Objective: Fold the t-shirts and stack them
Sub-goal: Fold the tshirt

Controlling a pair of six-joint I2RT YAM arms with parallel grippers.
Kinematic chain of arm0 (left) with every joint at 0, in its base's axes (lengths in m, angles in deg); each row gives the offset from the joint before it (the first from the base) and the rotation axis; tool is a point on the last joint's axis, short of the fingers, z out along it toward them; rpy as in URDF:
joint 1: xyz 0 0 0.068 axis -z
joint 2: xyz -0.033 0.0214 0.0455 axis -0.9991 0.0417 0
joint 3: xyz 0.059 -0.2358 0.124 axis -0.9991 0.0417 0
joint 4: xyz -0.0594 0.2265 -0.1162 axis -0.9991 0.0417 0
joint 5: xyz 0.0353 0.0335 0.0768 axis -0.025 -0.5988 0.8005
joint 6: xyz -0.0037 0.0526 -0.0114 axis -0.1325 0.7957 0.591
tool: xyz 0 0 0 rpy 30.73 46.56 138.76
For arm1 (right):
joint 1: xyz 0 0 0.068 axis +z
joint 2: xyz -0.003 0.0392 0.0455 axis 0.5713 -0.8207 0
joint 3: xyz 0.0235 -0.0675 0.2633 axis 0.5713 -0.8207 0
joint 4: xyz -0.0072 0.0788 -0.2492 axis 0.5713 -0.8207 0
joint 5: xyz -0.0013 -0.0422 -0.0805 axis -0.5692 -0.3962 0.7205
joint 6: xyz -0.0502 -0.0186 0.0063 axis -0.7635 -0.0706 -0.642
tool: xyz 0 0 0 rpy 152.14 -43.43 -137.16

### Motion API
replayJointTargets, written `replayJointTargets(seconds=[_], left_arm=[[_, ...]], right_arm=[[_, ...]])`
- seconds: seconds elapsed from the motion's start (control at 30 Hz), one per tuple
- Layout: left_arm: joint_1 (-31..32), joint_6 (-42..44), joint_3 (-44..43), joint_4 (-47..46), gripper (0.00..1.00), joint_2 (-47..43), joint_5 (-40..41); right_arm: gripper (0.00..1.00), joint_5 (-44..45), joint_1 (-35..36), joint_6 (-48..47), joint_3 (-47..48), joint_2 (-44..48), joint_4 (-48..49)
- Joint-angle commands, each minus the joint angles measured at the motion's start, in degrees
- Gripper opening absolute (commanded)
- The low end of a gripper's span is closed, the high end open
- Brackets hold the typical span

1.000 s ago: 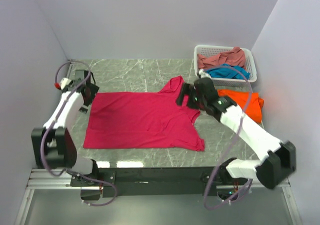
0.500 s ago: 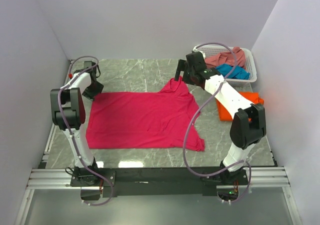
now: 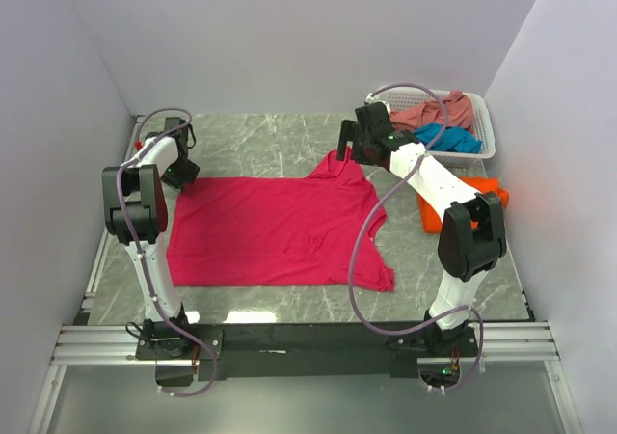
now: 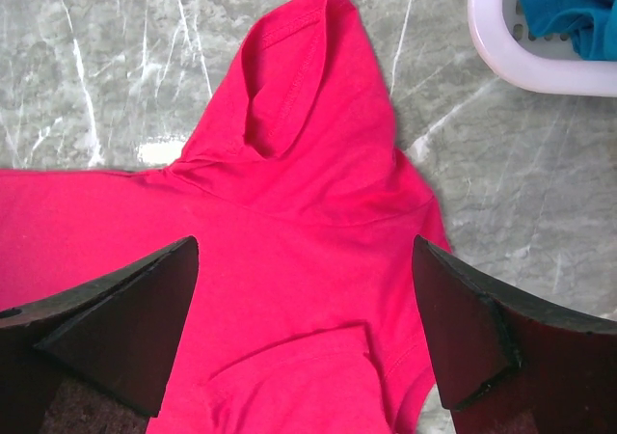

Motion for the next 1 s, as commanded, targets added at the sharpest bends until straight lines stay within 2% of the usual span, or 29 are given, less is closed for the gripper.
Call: replayJointTargets(seconds=[0.0,0.2,0.47,0.63,0.77,0.9,0.97], left_arm=[[0.1,0.37,-2.27,1.6,0.52,-0.2,1.2],[-0.16,0.9,-6.67,2.57,0.53,-1.08,2.0],[-0.25,0.98,-13.52,5.2,0.51,5.41,2.79],[-0.16,0.72,-13.53,5.47,0.5,7.88,2.44],[-0.16,0.55,-10.29,5.56,0.5,7.97,1.47],[-0.16,0.1,-6.24,5.29,0.42,7.0,2.35],[-0.16,0.1,-5.45,6.25,0.33,7.0,3.23]], right_arm=[[0.97,1.09,-0.44,-1.71,0.58,0.32,0.74],[0.97,0.04,-0.35,-2.24,0.15,0.85,1.35],[0.97,0.39,-0.27,-2.41,-0.91,0.85,0.91],[0.97,0.66,-0.44,-2.85,-0.65,0.85,0.74],[0.97,1.36,-0.44,-3.03,0.32,-0.03,-0.14],[0.97,1.54,-0.44,-2.77,1.2,-1.17,-0.32],[0.97,1.53,-0.53,-2.85,2.08,-1.7,-0.41]])
